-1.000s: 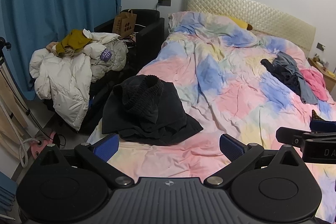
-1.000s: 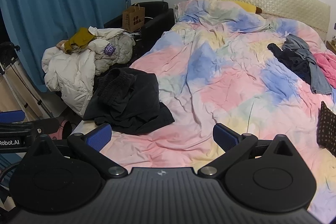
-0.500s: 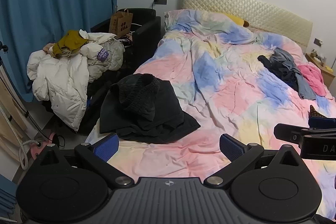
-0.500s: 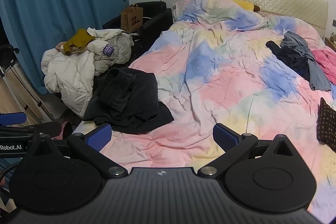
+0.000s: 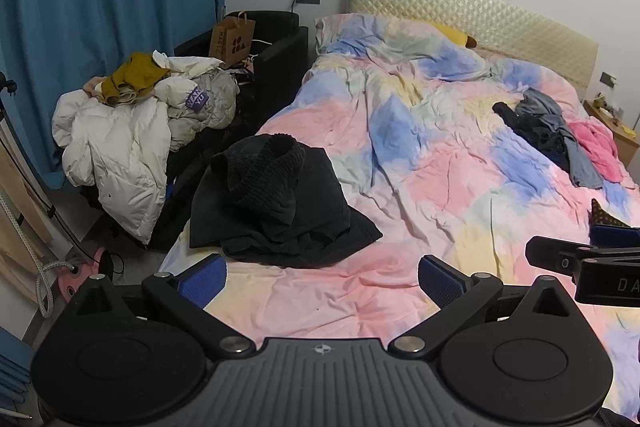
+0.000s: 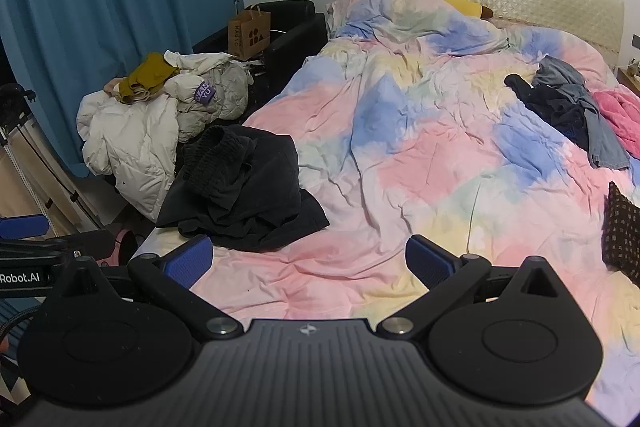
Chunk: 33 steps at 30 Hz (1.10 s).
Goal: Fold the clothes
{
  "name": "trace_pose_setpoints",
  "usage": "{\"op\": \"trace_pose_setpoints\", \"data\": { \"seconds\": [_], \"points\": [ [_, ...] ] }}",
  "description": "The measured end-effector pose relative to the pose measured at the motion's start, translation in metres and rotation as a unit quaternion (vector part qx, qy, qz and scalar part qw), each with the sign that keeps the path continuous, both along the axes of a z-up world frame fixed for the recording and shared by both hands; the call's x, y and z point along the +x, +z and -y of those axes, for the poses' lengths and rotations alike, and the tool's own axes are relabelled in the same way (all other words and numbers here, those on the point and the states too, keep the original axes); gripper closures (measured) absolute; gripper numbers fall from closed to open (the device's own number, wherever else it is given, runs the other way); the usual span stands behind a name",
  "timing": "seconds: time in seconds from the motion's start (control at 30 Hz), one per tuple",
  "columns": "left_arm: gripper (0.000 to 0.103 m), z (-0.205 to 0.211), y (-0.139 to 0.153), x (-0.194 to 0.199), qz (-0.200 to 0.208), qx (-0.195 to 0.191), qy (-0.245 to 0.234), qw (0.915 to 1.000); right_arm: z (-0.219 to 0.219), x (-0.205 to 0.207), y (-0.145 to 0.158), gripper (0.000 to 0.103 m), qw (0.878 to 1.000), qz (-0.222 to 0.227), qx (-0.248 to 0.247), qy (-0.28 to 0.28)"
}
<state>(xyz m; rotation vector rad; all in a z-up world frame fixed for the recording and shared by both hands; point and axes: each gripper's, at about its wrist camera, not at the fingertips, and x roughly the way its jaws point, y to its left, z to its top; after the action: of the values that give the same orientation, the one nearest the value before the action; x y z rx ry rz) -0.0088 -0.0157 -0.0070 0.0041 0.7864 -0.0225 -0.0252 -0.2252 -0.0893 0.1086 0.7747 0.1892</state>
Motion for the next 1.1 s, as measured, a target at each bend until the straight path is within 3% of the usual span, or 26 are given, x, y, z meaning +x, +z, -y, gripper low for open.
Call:
{"op": "trace_pose_setpoints", "data": {
  "seconds": [0.57, 0.8, 1.1],
  "points": [
    [0.0, 0.002, -0.001, 0.003, -0.026, -0.017, 0.026, 0.9992, 0.01, -0.001, -0.006, 0.0, 1.0, -0.006, 0.01, 0.006],
    [0.0, -0.008, 0.006, 0.004, -0.03, -0.045, 0.083, 0.9951, 0.022, -0.002, -0.01, 0.0, 0.999, -0.007, 0.025, 0.039],
    [0.0, -0.02, 0.023, 0.005, -0.024, -0.09, 0.163, 0.9823, 0.043, -0.004, -0.011, 0.0, 0.992, 0.016, 0.062, 0.106]
  ]
}}
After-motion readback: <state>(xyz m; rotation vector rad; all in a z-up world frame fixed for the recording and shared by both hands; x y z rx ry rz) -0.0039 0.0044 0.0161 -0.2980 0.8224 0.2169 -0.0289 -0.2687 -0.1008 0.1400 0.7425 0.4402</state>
